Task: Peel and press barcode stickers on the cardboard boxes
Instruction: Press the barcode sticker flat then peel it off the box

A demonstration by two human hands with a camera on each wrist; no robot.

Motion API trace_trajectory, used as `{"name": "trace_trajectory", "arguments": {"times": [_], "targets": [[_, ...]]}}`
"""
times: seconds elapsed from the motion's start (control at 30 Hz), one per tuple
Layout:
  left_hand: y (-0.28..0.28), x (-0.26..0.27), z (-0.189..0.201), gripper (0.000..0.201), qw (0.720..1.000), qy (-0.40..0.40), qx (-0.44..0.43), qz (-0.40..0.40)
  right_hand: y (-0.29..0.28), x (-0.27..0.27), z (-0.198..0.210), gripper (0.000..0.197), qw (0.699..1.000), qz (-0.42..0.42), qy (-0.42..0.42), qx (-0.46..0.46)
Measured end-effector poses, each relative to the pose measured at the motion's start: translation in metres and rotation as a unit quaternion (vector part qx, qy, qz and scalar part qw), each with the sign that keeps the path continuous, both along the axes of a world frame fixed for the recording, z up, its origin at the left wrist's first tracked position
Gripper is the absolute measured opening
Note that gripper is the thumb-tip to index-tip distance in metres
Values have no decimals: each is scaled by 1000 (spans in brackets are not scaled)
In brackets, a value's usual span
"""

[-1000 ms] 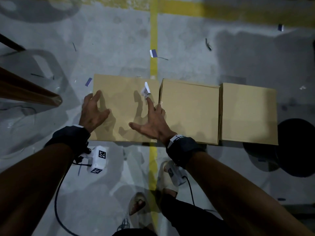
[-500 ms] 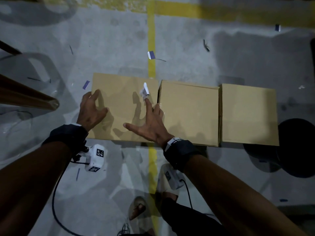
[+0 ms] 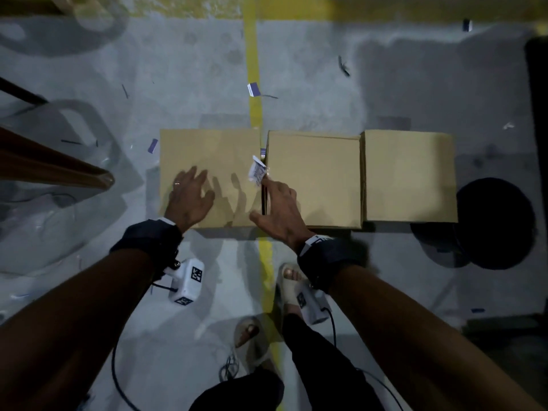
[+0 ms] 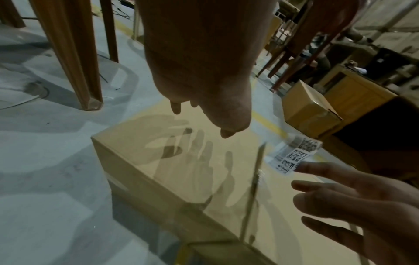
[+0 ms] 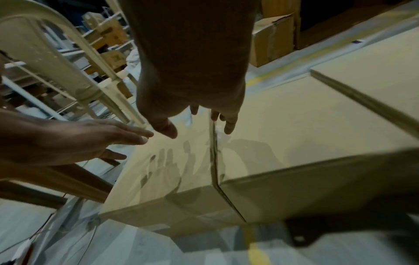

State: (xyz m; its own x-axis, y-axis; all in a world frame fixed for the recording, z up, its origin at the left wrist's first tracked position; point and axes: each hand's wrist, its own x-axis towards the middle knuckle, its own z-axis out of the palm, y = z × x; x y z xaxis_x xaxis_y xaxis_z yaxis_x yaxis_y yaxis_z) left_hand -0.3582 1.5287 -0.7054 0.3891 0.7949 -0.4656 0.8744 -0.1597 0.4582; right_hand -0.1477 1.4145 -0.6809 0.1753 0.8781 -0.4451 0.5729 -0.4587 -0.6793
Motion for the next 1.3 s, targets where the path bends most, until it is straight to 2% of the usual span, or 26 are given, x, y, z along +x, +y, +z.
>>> {"name": "trace_trajectory", "arguments": {"times": [0.2,0.43,0.6,0.7,0.8,0.9,1.0,1.13,1.23,1.3], "targets": [[-55,70,71,68,992,-69,-37,-101,-78,51,52,45,993,-116,-19,-2],[-111,198,139,85,968,-87,-50,-232,-176,138,101,34,951,-305,-35,21],[-149,289,163,57,949,-91,-50,-296,-231,212,115,16,913,-400,-78,0],[-166,337,166,52,935,-98,-43,-337,-252,255,110,12,888,-450,-92,-33],[-177,379,163,53,921,-93,-54,-375,-260,294,104,11,864,-492,-101,-28],[-180,414,147,61,911,-82,-62,-399,-260,332,93,15,845,-521,-115,-31],[-181,441,125,57,907,-67,-58,-411,-259,367,70,22,828,-546,-122,-38],[-183,472,95,56,905,-68,-58,-417,-260,409,28,24,834,-537,-98,-79],[-185,492,80,59,903,-64,-67,-420,-265,427,-1,37,841,-524,-78,-105],[-186,501,68,68,898,-73,-73,-428,-264,431,-10,31,835,-536,-84,-93]]}}
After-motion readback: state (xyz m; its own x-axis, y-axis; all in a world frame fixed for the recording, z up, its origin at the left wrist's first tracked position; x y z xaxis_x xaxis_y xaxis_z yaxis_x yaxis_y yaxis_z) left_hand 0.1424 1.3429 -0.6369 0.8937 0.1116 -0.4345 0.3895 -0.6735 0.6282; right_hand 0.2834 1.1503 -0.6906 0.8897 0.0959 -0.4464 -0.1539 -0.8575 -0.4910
